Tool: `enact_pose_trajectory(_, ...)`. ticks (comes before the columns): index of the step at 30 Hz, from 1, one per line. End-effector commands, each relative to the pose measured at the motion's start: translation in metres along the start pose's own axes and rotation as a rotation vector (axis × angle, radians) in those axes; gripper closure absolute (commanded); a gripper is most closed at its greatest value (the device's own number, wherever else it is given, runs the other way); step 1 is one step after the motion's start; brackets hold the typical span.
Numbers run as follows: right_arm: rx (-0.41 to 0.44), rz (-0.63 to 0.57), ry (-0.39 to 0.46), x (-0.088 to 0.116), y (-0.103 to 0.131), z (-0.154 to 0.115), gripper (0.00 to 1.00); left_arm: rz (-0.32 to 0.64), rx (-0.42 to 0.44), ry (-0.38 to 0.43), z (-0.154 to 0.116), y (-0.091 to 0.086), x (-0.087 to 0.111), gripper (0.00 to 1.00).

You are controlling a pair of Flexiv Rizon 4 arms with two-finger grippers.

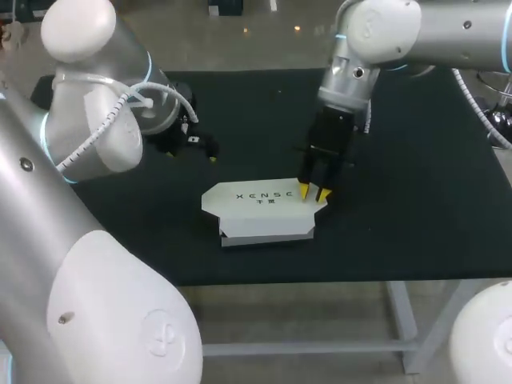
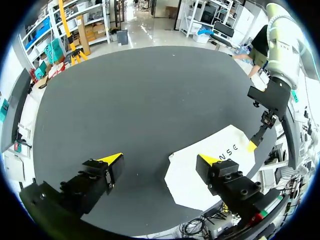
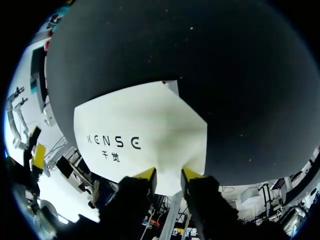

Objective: Assemble the packaging by folding the flat box into shape, placing the metal phone stand inside, and closing the box properly

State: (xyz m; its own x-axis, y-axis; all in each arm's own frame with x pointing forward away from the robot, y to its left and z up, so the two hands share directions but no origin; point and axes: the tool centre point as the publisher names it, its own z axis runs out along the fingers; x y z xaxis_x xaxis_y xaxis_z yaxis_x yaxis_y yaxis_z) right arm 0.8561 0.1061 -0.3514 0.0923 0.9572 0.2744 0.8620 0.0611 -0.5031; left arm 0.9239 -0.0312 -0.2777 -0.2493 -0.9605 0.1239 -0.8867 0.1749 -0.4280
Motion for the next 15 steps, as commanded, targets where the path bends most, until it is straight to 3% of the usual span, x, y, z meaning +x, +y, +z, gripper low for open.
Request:
enact_pose_trajectory(1,-0.007,0.001,0.0,-0.0003,-0.0023,0.0001,0.63,-0.129,-0.242,0.0,0.0041,-0.0074,0.0093,0.0)
enact_pose_trajectory(4,-0.007,0.0,0.0,-0.0004,-0.0021,0.0003,0.63,-0.186,-0.337,0.062,0.0044,-0.0087,0.0082,0.0)
enact_pose_trajectory(5,-0.006,-0.001,-0.001,-0.0005,-0.002,0.0004,0.63,-0.18,-0.337,0.023,0.0045,-0.006,0.0091,0.0)
enact_pose_trajectory(15,-0.026,-0.008,-0.01,0.0015,0.003,-0.0017,0.62,-0.18,-0.337,0.023,0.0045,-0.006,0.0091,0.0)
